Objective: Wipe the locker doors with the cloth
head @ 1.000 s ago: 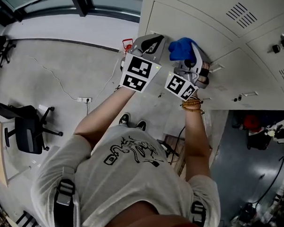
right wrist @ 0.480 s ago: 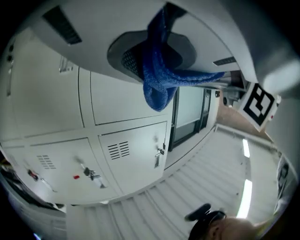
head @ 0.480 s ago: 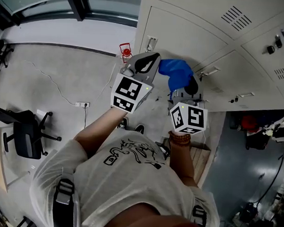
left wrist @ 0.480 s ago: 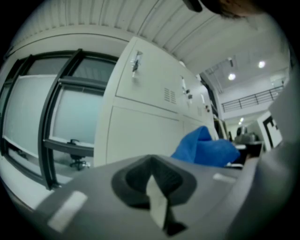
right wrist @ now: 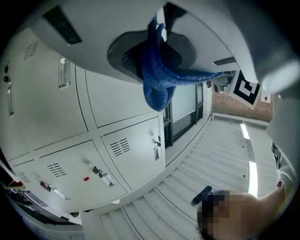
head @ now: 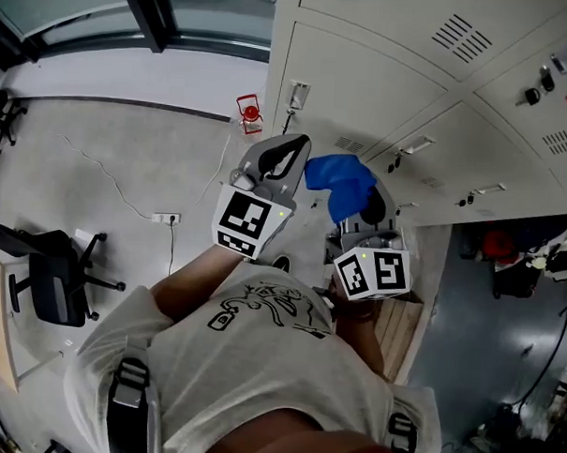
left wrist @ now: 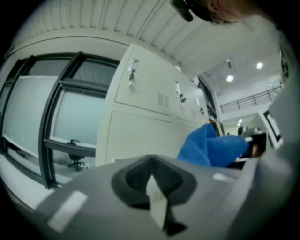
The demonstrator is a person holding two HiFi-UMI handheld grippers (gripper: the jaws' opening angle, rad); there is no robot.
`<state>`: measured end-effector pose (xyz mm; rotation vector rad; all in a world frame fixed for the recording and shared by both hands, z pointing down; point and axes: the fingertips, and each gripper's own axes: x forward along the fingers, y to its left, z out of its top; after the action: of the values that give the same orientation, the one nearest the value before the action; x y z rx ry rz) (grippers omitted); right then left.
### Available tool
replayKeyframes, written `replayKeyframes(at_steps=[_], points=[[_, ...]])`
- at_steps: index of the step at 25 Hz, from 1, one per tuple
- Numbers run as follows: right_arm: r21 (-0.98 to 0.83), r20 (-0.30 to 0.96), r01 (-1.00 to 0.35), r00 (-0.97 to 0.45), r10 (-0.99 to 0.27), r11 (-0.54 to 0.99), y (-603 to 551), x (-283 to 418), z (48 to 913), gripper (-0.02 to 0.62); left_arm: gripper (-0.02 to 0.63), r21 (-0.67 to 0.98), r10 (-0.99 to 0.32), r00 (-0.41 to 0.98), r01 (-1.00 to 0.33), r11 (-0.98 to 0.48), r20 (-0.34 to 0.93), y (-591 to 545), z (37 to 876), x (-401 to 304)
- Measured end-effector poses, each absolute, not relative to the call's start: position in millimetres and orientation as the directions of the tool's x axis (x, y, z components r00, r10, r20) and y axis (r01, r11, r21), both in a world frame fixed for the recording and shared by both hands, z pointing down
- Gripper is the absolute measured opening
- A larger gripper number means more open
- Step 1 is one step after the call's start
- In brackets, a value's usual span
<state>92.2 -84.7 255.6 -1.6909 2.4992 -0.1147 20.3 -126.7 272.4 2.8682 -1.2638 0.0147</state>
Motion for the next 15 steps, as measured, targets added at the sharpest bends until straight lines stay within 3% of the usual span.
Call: replayKeyframes(at_steps=[15], points=[[-0.15, -0.059, -0.917, -0.365, -0.929, 0.37, -82, 93, 259, 0.029, 0.002, 0.035, -0.721, 0.692, -0.722, -0.691, 0.038, -123, 284, 27]])
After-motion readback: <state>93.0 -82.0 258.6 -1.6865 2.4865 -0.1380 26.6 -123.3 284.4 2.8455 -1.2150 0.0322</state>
